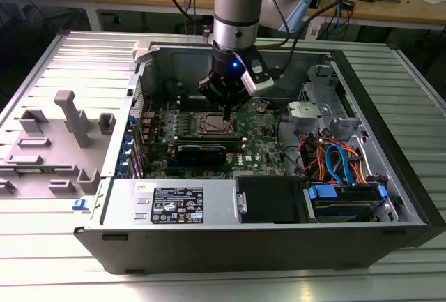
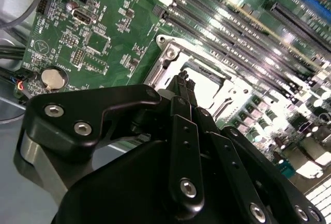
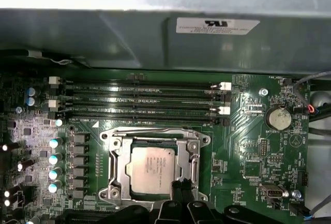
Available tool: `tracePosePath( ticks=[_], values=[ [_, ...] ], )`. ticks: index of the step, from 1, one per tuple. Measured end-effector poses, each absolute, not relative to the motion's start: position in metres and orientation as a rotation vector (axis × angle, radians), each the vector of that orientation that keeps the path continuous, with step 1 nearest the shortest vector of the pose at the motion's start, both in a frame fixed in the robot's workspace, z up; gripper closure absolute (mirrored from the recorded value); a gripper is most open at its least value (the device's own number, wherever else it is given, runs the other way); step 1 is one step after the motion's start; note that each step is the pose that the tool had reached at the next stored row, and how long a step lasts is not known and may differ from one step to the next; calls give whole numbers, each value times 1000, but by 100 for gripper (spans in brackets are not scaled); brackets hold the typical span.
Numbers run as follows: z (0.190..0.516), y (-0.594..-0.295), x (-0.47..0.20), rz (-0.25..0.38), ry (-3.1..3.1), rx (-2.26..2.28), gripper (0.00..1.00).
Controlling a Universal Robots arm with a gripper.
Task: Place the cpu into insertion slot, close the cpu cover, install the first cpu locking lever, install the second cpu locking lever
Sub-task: 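Install the second cpu locking lever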
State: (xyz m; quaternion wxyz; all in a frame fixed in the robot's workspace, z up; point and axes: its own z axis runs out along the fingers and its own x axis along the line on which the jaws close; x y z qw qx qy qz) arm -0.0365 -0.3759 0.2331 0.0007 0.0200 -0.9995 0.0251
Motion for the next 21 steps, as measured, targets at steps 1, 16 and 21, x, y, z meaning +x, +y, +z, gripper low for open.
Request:
tracePosePath(
  ticks=[1, 16, 21],
  values=[
    [233, -378, -37, 79, -3139, 63, 89],
    [236, -400, -43, 79, -3137, 64, 89],
    [236, -400, -51, 79, -3136, 65, 89]
  ],
)
